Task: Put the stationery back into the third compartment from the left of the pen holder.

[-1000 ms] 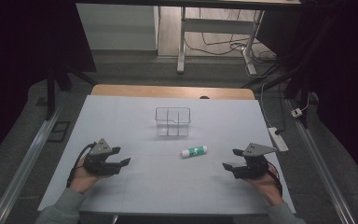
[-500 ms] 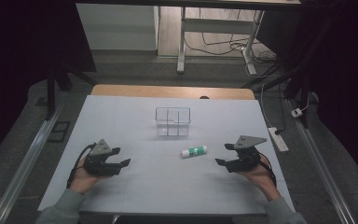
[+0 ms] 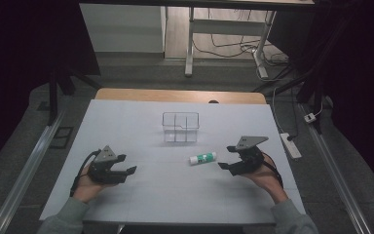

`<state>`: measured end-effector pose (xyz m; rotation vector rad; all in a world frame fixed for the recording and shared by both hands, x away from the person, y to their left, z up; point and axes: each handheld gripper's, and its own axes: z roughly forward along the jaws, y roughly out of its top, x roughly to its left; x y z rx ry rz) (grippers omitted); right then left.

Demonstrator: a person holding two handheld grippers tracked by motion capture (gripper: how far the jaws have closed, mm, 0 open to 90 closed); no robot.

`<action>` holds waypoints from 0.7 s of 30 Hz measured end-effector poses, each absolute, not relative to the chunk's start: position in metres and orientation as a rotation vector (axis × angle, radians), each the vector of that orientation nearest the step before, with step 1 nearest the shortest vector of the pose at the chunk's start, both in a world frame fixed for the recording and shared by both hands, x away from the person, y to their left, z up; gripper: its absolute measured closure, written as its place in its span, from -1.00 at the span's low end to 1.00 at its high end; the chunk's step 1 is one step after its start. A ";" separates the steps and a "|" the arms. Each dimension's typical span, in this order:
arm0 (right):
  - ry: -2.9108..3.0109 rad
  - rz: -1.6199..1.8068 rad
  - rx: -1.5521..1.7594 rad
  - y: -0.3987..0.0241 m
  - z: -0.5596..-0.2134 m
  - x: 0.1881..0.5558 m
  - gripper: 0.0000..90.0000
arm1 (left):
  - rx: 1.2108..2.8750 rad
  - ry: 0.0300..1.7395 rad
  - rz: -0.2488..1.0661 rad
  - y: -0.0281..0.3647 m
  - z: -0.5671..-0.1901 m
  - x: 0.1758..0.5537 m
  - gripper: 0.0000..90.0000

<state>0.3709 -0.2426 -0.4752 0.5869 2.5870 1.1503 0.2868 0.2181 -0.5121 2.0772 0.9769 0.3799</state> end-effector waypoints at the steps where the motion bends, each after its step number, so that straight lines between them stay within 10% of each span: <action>1: 2.591 1.148 0.580 -0.241 -0.474 0.372 -0.43 | 2.077 0.976 0.380 0.218 -0.512 0.287 -0.23; 21: 2.713 1.056 0.419 -0.204 -0.471 0.392 -0.43 | 2.080 0.972 0.378 0.218 -0.511 0.286 -0.23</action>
